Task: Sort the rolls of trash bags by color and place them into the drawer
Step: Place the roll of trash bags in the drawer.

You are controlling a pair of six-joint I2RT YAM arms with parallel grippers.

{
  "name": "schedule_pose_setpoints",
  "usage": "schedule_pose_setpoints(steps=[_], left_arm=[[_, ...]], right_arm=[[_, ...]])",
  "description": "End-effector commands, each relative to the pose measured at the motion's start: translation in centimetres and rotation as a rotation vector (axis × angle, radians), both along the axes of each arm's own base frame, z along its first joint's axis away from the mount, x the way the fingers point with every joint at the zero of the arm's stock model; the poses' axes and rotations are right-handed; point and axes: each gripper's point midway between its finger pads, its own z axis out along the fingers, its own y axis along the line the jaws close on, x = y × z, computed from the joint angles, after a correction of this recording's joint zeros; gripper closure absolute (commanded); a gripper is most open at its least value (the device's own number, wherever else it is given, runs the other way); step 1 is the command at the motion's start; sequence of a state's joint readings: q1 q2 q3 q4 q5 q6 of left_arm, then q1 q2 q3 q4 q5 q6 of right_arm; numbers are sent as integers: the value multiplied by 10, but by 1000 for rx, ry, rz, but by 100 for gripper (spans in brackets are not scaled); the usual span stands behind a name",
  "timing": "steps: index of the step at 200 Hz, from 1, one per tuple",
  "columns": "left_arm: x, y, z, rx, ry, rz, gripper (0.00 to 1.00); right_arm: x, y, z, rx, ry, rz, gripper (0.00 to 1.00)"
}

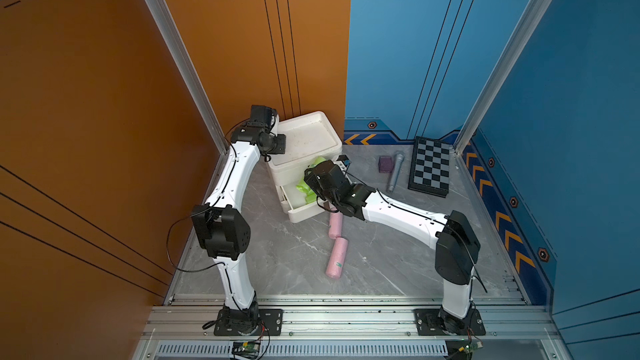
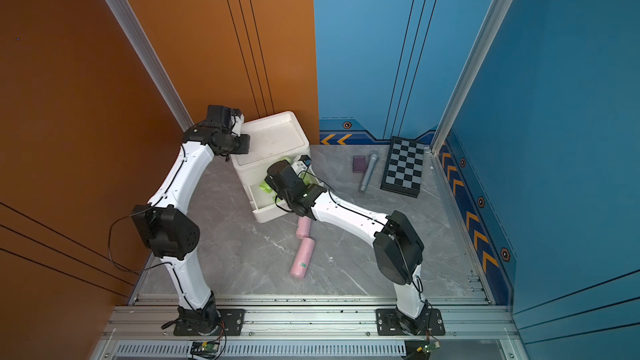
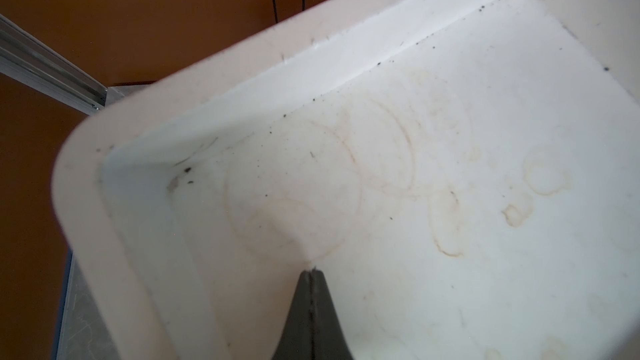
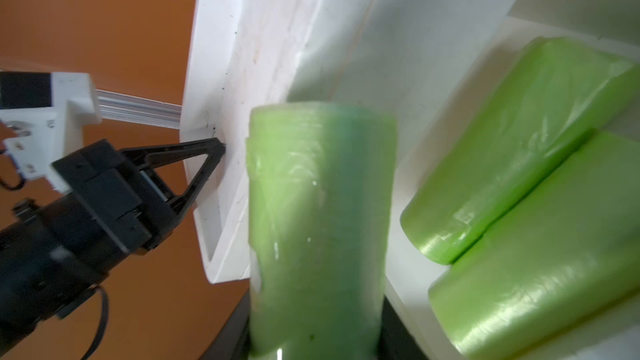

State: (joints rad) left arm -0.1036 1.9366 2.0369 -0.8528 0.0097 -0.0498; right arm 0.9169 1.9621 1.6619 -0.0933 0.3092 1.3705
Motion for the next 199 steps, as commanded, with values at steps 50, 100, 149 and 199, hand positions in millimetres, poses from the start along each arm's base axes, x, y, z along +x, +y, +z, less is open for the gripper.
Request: schedule_pose_setpoints(steps=[50,100,149,199], left_arm=[[-65,5,-115,10,495,-2,100],[-65,5,-118,-1,505,-2,100],[-64,5,-119,-13,507,-1,100],[-64,7,-120,-14,509,3,100]], right_arm=[[23,-26,2,33,-51,-233,52],[27,-30,-10,60,-39,-302,49],[28,-28,-13,55,-29,-301,31],[19,-31,-14,47,-27,-292,24]])
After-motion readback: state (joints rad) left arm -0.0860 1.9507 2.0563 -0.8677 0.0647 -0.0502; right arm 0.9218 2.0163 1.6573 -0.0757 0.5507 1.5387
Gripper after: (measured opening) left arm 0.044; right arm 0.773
